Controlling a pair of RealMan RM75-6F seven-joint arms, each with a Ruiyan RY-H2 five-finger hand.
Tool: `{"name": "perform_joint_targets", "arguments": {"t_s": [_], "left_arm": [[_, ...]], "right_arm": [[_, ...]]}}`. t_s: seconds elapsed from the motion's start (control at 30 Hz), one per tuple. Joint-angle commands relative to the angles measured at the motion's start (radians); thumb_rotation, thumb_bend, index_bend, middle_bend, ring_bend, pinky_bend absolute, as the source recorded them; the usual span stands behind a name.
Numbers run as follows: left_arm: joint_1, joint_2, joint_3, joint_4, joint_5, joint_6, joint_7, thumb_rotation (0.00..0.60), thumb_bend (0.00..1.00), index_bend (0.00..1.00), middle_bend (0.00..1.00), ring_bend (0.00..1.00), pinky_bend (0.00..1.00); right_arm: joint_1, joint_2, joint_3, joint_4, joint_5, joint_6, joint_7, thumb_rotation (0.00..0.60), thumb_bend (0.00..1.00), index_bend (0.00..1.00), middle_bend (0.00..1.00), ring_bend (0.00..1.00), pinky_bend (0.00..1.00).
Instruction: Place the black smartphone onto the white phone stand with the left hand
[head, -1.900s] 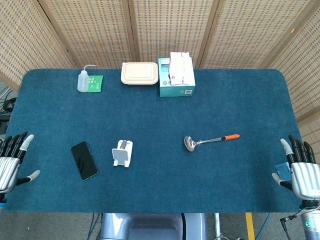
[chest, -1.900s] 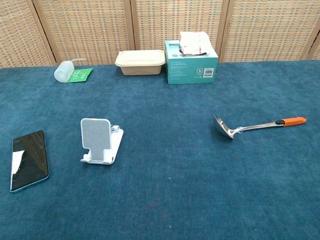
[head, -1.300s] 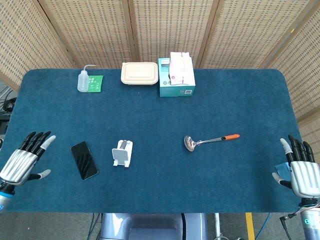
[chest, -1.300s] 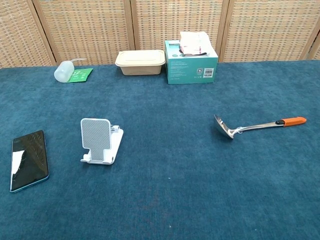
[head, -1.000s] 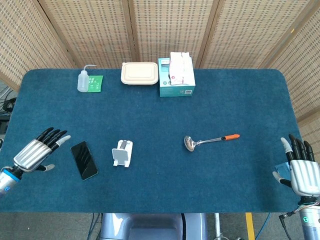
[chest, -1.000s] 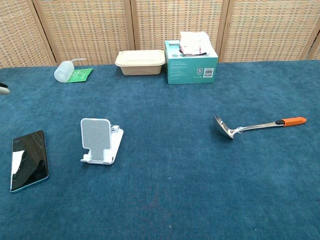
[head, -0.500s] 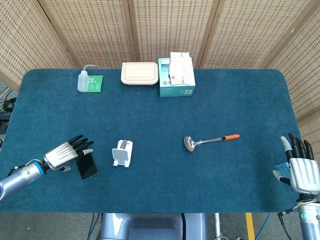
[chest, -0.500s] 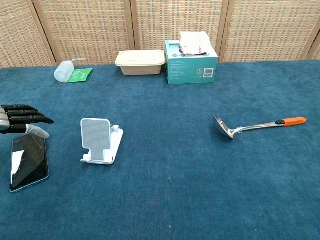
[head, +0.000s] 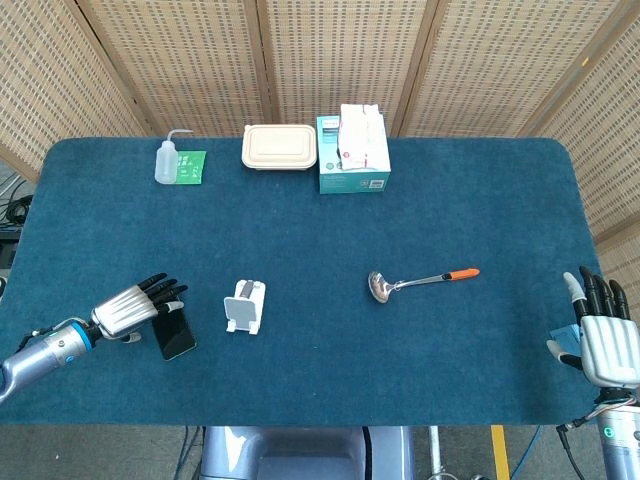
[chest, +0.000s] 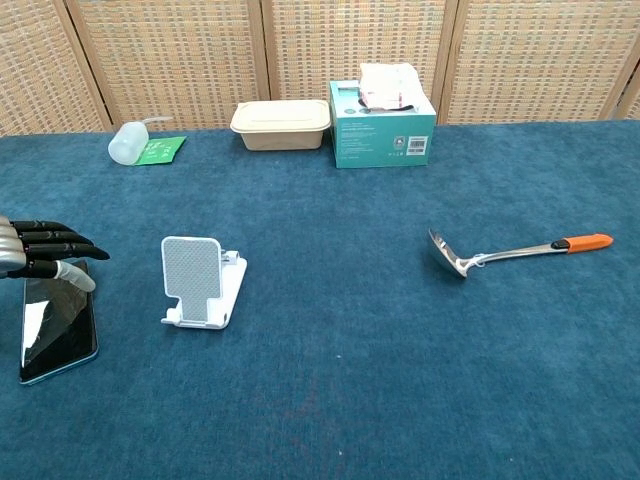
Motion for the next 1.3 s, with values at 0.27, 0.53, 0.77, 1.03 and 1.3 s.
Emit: {"name": "perform_joint_targets", "arguments": {"t_s": [0.27, 0.53, 0.77, 1.03, 1.3], "left_arm": [[-0.012, -0.024, 0.016, 0.02, -0.013, -0.012, -0.012, 0.6, 0.13, 0.21, 0.09, 0.11, 0.11], [-0.012, -0.052, 0.022, 0.04, -0.028, -0.006, -0.024, 0.6, 0.12, 0.28, 0.24, 0.27, 0.24], [0.003, -0.073, 0.02, 0.073, -0.042, 0.038, -0.023, 0.6, 0.12, 0.36, 0.36, 0.37, 0.28], [0.019, -0.059, 0.001, 0.108, -0.073, 0.122, -0.056, 0.6, 0.1, 0.37, 0.37, 0.38, 0.28], [0.017, -0.02, -0.037, 0.11, -0.09, 0.261, 0.048, 0.6, 0.08, 0.37, 0.37, 0.38, 0.28]], "right_arm": [[0.002, 0.001, 0.0, -0.001, 0.004, -0.005, 0.0, 0.6, 0.0, 0.0, 0.0, 0.0, 0.0], [0.003, 0.002, -0.001, -0.002, 0.008, -0.011, 0.0, 0.6, 0.0, 0.0, 0.0, 0.0, 0.0], [0.002, 0.004, -0.001, -0.003, 0.007, -0.008, 0.002, 0.6, 0.0, 0.0, 0.0, 0.0, 0.0], [0.002, 0.005, -0.002, -0.006, 0.006, -0.007, 0.003, 0.6, 0.0, 0.0, 0.0, 0.0, 0.0], [0.0, 0.01, -0.004, -0.011, 0.005, -0.007, 0.007, 0.6, 0.0, 0.0, 0.0, 0.0, 0.0]]}}
